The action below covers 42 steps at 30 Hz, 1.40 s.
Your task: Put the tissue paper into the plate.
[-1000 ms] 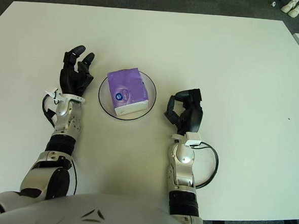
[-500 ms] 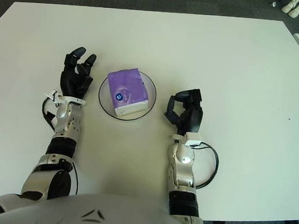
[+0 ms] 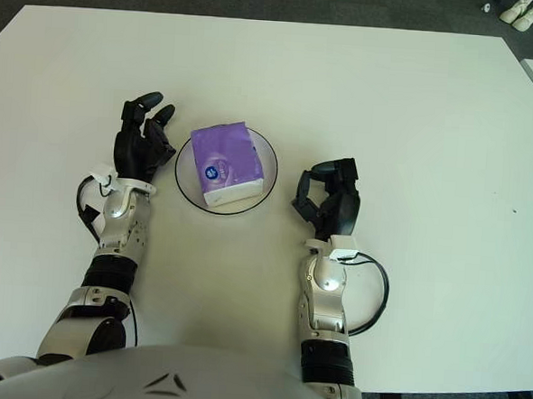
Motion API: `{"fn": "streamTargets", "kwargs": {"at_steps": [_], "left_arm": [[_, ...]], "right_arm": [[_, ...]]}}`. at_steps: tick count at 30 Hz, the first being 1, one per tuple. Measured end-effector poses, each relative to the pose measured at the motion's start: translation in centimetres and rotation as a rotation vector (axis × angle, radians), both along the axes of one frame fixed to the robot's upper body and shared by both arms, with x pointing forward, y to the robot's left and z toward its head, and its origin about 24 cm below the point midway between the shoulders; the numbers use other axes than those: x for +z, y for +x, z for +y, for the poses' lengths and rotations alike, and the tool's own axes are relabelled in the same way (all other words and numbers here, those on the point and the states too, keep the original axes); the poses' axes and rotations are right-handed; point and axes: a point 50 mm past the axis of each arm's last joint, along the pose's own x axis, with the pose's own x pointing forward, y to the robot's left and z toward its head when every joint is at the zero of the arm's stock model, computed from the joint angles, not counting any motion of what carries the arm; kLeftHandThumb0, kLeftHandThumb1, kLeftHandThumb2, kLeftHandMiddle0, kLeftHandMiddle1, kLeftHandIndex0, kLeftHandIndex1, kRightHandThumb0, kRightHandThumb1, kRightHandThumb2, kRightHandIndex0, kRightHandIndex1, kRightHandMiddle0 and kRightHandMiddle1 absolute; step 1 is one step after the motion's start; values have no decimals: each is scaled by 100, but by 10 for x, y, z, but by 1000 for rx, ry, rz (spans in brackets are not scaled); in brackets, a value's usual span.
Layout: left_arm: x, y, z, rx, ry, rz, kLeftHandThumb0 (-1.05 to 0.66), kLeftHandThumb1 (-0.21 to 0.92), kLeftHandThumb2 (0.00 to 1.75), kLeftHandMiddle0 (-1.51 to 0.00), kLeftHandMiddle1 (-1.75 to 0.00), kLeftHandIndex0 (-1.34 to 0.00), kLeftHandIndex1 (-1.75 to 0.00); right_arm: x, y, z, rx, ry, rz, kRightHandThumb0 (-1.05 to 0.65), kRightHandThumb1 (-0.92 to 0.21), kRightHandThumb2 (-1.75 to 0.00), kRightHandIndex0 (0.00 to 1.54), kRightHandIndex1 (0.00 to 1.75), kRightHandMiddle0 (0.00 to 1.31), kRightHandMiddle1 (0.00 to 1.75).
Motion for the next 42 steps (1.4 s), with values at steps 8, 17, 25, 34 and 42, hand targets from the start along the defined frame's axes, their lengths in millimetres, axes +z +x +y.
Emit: {"fn": "streamTargets", "kwargs": {"at_steps": [8,17,25,34,42], "left_arm": [[-4,-9,4,119,82,32,-39,63,146,-42,-119,-34,-152],[-7,-19,8,241,155,74,-43,49,116,-60,-144,-47,-173],[-9,-23,8,305,172,95,-43,46,115,-63,-169,-49,-175],[-9,-23,9,317,167,91,-44,45,116,-77,-174,-50,-175],[-8,-24,9,318,177,81,-25,18,146,-88,-169,-61,-175]], "right_arm": [[0,0,0,3,-2,2,-42,-54,-104,64,164,44,175],[0,0,0,8,-3,2,-42,-54,-104,65,164,44,175],[-1,0,-1,6,-2,5,-42,-53,-105,66,165,44,175],[-1,0,-1,5,-2,5,-42,-52,-106,66,166,45,175],[-1,0,-1,5,-3,4,-42,-52,-106,65,166,45,175]]}}
